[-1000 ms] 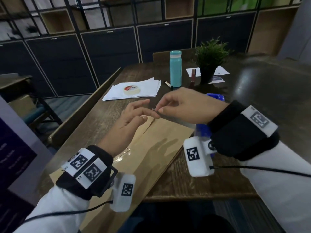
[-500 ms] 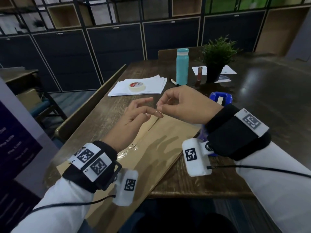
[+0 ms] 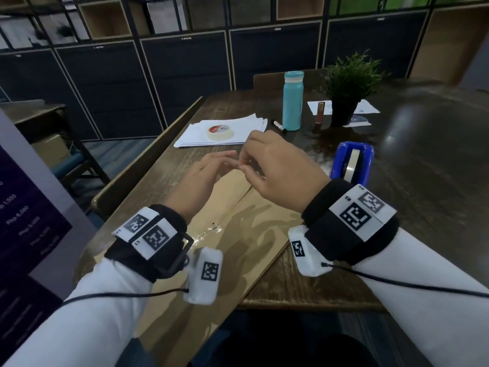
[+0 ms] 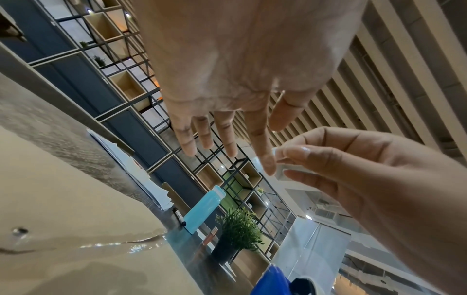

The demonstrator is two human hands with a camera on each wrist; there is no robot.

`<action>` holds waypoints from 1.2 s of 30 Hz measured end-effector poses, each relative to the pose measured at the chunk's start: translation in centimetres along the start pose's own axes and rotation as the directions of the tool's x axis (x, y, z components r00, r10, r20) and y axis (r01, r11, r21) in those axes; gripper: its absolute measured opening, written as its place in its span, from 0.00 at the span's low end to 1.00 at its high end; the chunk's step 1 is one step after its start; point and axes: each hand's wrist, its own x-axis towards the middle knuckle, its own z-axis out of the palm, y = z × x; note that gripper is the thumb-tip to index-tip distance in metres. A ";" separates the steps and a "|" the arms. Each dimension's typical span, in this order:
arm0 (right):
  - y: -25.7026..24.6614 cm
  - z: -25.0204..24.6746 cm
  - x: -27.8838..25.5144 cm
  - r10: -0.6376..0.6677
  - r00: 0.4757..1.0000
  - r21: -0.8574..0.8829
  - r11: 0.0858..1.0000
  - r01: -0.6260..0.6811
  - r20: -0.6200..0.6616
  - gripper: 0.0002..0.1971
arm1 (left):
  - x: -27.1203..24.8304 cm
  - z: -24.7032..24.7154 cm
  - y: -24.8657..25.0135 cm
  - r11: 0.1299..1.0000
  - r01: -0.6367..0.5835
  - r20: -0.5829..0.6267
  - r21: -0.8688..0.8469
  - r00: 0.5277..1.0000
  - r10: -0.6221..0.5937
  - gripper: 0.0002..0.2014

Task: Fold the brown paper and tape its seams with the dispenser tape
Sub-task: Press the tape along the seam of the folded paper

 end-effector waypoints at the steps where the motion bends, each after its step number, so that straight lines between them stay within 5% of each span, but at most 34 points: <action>1: -0.1 0.1 0.0 -0.007 1.000 0.003 1.000 0.007 -0.012 0.06 | 0.2 -0.2 0.0 0.999 -0.004 0.009 0.048 1.000 0.004 0.20; 6: 0.8 0.9 0.1 0.232 0.972 0.222 0.946 -0.234 0.037 0.05 | 1.6 -1.7 -0.3 0.940 0.067 0.019 0.335 0.997 -0.078 0.14; 10: 2.1 1.4 0.4 0.460 0.869 0.393 0.776 -0.494 0.185 0.06 | 2.8 -2.5 -1.2 0.597 0.085 0.165 0.797 0.922 -0.351 0.13; 14: 2.7 2.2 0.7 0.502 0.822 0.463 0.681 -0.567 0.267 0.07 | 3.5 -2.8 -2.3 0.386 0.028 0.173 0.922 0.863 -0.475 0.20; 20: 3.6 3.6 1.9 0.537 0.727 0.478 0.547 -0.687 0.428 0.11 | 4.0 -2.6 -4.0 0.333 0.023 0.186 0.943 0.793 -0.580 0.31; 31: 3.8 6.4 3.2 0.536 0.582 0.425 0.398 -0.813 0.612 0.13 | 3.5 -4.5 -5.2 0.273 -0.055 0.211 0.960 0.783 -0.585 0.43; 36: 3.9 7.8 3.5 0.537 0.547 0.353 0.426 -0.833 0.642 0.13 | 3.3 -4.4 -4.9 0.266 -0.098 0.242 0.959 0.770 -0.590 0.40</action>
